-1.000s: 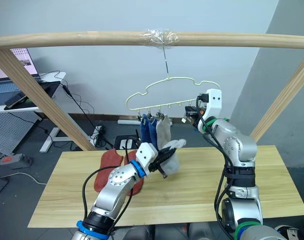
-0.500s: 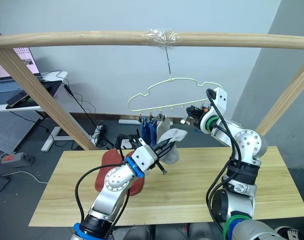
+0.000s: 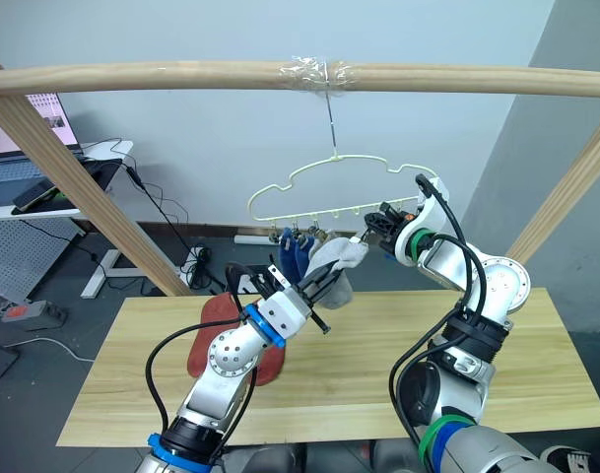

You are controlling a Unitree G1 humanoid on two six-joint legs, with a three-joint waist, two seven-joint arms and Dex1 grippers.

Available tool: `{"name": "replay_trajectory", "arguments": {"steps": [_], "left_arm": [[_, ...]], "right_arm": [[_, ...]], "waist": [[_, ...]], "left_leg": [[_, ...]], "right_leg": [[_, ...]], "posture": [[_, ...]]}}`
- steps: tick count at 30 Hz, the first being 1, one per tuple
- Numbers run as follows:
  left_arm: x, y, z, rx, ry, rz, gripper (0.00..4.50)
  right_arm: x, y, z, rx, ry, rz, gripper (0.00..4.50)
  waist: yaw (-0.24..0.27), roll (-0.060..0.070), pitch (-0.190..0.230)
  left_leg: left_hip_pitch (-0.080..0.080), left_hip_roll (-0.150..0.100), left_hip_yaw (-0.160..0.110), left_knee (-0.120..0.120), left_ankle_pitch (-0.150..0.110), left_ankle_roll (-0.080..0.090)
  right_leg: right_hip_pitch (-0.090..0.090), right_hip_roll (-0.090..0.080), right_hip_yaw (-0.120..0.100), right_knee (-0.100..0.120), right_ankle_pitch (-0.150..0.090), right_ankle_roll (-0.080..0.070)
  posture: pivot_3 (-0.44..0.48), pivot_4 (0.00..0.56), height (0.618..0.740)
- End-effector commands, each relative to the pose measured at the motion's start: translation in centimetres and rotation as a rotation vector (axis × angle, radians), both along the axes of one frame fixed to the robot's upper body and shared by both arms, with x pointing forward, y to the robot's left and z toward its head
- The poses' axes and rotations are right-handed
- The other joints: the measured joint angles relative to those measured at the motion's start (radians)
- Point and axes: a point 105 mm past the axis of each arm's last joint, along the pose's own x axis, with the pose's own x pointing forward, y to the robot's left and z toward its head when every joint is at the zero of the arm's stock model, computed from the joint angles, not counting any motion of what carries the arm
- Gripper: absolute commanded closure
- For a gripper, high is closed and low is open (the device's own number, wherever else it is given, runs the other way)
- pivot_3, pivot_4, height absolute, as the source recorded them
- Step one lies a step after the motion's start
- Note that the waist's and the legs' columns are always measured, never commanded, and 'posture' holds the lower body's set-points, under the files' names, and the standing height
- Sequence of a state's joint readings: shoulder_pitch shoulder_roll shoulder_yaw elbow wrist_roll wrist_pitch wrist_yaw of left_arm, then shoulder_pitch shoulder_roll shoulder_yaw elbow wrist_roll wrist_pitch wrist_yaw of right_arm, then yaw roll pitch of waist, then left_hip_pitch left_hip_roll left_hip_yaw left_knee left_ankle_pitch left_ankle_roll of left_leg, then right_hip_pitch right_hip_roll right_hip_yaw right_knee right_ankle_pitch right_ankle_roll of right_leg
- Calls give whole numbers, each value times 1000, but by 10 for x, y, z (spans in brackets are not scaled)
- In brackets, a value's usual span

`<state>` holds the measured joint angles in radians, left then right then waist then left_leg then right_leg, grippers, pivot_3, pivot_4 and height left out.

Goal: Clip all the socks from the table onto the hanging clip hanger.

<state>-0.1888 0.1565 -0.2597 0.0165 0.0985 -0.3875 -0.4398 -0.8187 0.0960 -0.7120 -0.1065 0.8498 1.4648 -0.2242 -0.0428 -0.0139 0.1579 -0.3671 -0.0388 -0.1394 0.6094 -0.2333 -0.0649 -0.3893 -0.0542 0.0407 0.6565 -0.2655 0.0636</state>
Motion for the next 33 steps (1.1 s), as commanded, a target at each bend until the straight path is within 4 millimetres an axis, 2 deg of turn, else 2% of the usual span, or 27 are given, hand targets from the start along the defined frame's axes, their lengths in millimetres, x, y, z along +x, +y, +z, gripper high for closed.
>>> {"name": "replay_trajectory", "arguments": {"steps": [1,16,19,25,28,29,33], "left_arm": [[-2,-5,12,-25,-58,-13,4481],[5,-8,15,-40,-68,-16,4481],[6,-9,16,-42,-70,-22,4500],[6,-10,15,-39,-60,-35,4500],[7,-12,10,-53,-4,-47,4500],[9,-12,8,-62,23,-50,4500],[16,-16,-7,-137,232,-82,4500]], "right_arm": [[-1,-1,5,29,4,-4,4500],[-5,2,10,81,19,22,4500],[-5,3,10,82,17,27,3650],[-4,2,12,95,8,25,1378],[-6,-7,18,96,-26,33,280],[-8,-12,20,93,-44,40,29],[-28,-33,25,-51,-153,99,29]], "waist": [[-1,0,0],[-8,0,0],[-11,0,0],[-16,0,0],[-17,0,0],[-17,0,0],[-14,1,0]], "left_leg": [[0,0,0,0,0,0],[0,0,0,0,0,0],[-1,0,0,0,0,1],[-1,0,0,0,0,1],[-1,0,0,0,0,1],[-1,0,0,0,0,1],[-4,0,0,0,-1,1]], "right_leg": [[0,0,0,0,0,0],[0,0,0,0,0,0],[0,0,0,0,0,0],[-1,0,0,0,0,0],[-1,0,0,0,0,0],[-1,0,0,0,0,0],[-1,0,-1,-4,0,1]], "posture": [[-67,114,740],[-71,117,740],[-71,117,740],[-77,117,740],[-88,119,740],[-88,119,740],[-110,119,740]]}}
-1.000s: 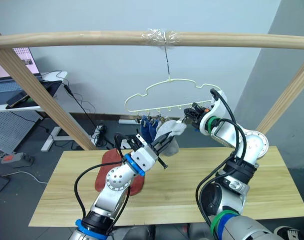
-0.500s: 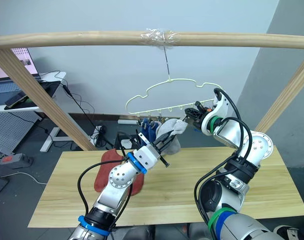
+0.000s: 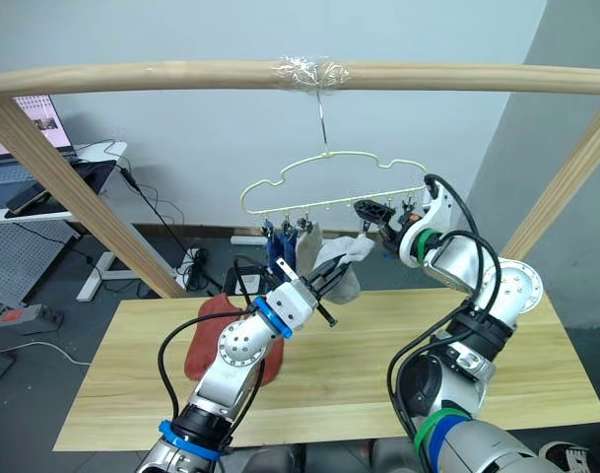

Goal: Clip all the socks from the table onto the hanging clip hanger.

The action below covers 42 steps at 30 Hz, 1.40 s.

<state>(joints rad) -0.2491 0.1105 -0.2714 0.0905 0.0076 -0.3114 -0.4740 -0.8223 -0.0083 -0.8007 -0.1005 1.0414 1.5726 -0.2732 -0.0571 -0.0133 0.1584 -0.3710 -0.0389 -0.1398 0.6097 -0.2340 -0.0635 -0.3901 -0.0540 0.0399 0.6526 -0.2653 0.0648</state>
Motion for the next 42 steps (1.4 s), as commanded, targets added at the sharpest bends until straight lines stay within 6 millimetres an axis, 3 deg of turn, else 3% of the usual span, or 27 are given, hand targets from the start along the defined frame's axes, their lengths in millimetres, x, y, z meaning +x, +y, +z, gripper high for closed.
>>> {"name": "replay_trajectory", "arguments": {"steps": [1,5,10,16,19,22,26,27,30,33,42], "left_arm": [[4,-4,-5,-76,149,-51,4500],[9,0,-16,-144,316,-88,3479],[10,15,-21,-134,391,-91,1899],[-6,46,-18,-66,411,-88,67],[-22,60,-17,-20,415,-86,29],[-35,77,-4,-36,434,-67,0],[-40,86,12,-42,417,-43,0],[-40,88,18,-58,409,-31,0],[-42,92,25,-81,410,-9,0],[-48,93,25,-73,417,-9,0],[-50,91,27,-58,397,-13,0]], "right_arm": [[-23,-11,10,-123,-136,73,29],[-37,-18,-4,-296,-198,49,0],[-39,-14,-23,-413,-272,-4,0],[-38,-6,-42,-572,-397,-41,0],[-41,3,-50,-587,-442,-61,0],[-39,6,-52,-627,-510,-114,544],[-34,9,-56,-675,-546,-146,1914],[-32,10,-54,-675,-563,-165,1914],[-25,11,-49,-671,-595,-208,2583],[-15,10,-45,-682,-612,-264,3562],[14,5,-31,-690,-646,-389,3562]], "waist": [[-3,0,0],[-30,1,0],[-48,1,0],[-42,1,0],[-31,1,0],[-22,1,0],[-1,0,0],[4,0,0],[9,1,0],[9,1,0],[25,0,0]], "left_leg": [[-2,0,-1,0,0,1],[-5,0,1,0,-3,5],[-8,1,4,1,-3,5],[-8,0,3,1,-3,5],[-8,1,3,1,-3,5],[-9,1,3,1,-3,5],[-9,0,3,1,-3,4],[-9,1,3,2,-3,4],[-9,1,3,2,-3,4],[-9,1,4,2,-3,4],[-9,1,4,2,-3,4]], "right_leg": [[0,0,-1,-3,1,1],[-1,0,0,-7,1,2],[-7,0,2,-5,0,4],[-7,0,2,-5,1,5],[-7,0,2,-5,1,5],[-8,0,2,-5,1,5],[-9,-1,3,-5,2,4],[-9,-1,3,-5,3,4],[-9,0,2,-5,3,3],[-9,0,3,-5,4,2],[-9,0,3,-5,6,-2]], "posture": [[-112,119,740],[-128,123,740],[-107,123,740],[-62,119,740],[-38,118,740],[-22,115,740],[-6,111,740],[-6,111,740],[7,106,740],[14,103,740],[30,106,740]]}}
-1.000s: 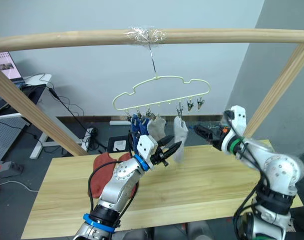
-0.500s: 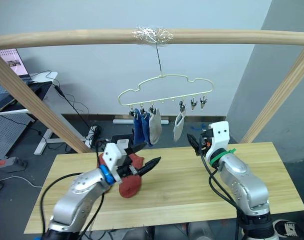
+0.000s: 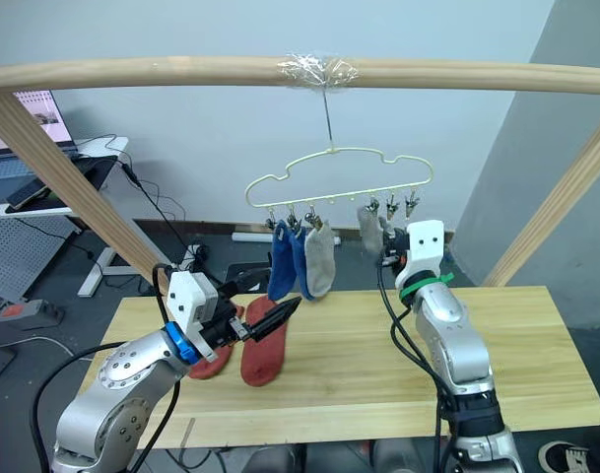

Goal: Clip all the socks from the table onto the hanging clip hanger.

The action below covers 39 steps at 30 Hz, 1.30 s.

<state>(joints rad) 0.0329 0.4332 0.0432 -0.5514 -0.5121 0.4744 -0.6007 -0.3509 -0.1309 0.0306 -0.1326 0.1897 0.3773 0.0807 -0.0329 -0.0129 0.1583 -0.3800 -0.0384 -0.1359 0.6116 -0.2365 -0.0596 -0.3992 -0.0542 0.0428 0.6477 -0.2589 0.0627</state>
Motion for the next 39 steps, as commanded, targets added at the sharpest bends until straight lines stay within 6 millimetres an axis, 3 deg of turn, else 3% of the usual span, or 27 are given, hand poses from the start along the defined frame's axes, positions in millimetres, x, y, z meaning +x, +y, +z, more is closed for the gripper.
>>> {"name": "replay_trajectory", "arguments": {"steps": [1,14,28,31,39], "left_arm": [[-3,-2,13,-8,-57,-15,0],[-5,-4,14,-13,-58,-16,0],[-6,-3,14,-9,-57,-15,0],[-6,-4,13,-8,-55,-18,0],[-4,-4,13,-3,-56,-20,0]], "right_arm": [[8,-4,18,6,-79,-33,3562],[29,-2,27,14,-116,-42,3562],[32,1,25,2,-117,-37,3562],[34,1,27,1,-120,-44,3021],[36,3,29,7,-128,-45,3021]], "waist": [[1,0,0],[1,0,0],[1,0,0],[1,0,0],[1,0,0]], "left_leg": [[0,0,0,0,0,0],[0,0,1,0,0,0],[0,0,1,1,0,0],[1,0,1,1,0,0],[1,0,1,3,0,0]], "right_leg": [[0,0,0,0,0,0],[-1,0,1,2,0,0],[-1,0,1,4,0,-1],[-1,0,1,5,0,-1],[-5,0,2,13,0,-1]], "posture": [[32,109,740],[45,113,740],[58,114,740],[58,114,740],[58,114,740]]}}
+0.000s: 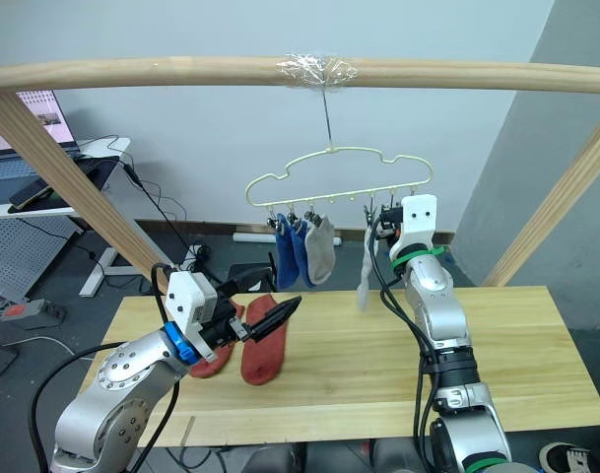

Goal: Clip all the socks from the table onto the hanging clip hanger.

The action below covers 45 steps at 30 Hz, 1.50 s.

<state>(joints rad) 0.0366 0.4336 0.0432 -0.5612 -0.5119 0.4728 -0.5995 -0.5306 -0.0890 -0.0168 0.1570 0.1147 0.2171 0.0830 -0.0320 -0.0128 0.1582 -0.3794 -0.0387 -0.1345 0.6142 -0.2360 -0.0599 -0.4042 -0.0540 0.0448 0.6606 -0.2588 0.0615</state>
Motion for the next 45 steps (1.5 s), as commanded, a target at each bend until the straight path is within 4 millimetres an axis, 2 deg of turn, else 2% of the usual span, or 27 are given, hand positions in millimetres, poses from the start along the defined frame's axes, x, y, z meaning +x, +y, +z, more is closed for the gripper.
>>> {"name": "replay_trajectory", "arguments": {"steps": [1,13,19,38,41,44,45], "left_arm": [[-3,-3,12,-4,-50,-18,0],[-3,-5,11,0,-50,-23,0],[-3,-6,10,6,-50,-28,0],[-4,-10,10,12,-59,-45,0],[-5,-12,10,5,-57,-45,0],[-4,-11,10,-10,-49,-36,0],[-4,-11,10,-11,-49,-35,0]], "right_arm": [[0,1,21,16,-76,-3,3021],[5,10,30,42,-99,25,3021],[5,17,27,53,-83,56,3021],[9,15,26,63,-70,57,3021],[9,14,28,67,-74,53,3852],[9,14,28,68,-75,52,4422],[9,14,28,69,-74,53,4487]], "waist": [[0,0,0],[0,0,0],[0,0,0],[0,0,0],[0,0,0],[0,0,-1],[0,0,-1]], "left_leg": [[0,0,0,0,0,0],[-1,0,0,6,0,0],[-1,0,0,9,0,0],[-1,0,0,10,0,0],[-1,0,0,10,0,0],[-1,0,0,10,0,0],[-1,0,0,10,0,0]], "right_leg": [[0,0,0,1,0,0],[0,0,0,3,0,0],[0,1,0,4,0,-1],[1,1,0,4,1,-2],[1,1,0,4,1,-2],[1,1,0,4,1,-2],[1,1,0,4,1,-2]], "posture": [[58,114,740],[62,110,740],[64,107,740],[68,96,740],[69,96,740],[67,93,740],[67,93,740]]}}
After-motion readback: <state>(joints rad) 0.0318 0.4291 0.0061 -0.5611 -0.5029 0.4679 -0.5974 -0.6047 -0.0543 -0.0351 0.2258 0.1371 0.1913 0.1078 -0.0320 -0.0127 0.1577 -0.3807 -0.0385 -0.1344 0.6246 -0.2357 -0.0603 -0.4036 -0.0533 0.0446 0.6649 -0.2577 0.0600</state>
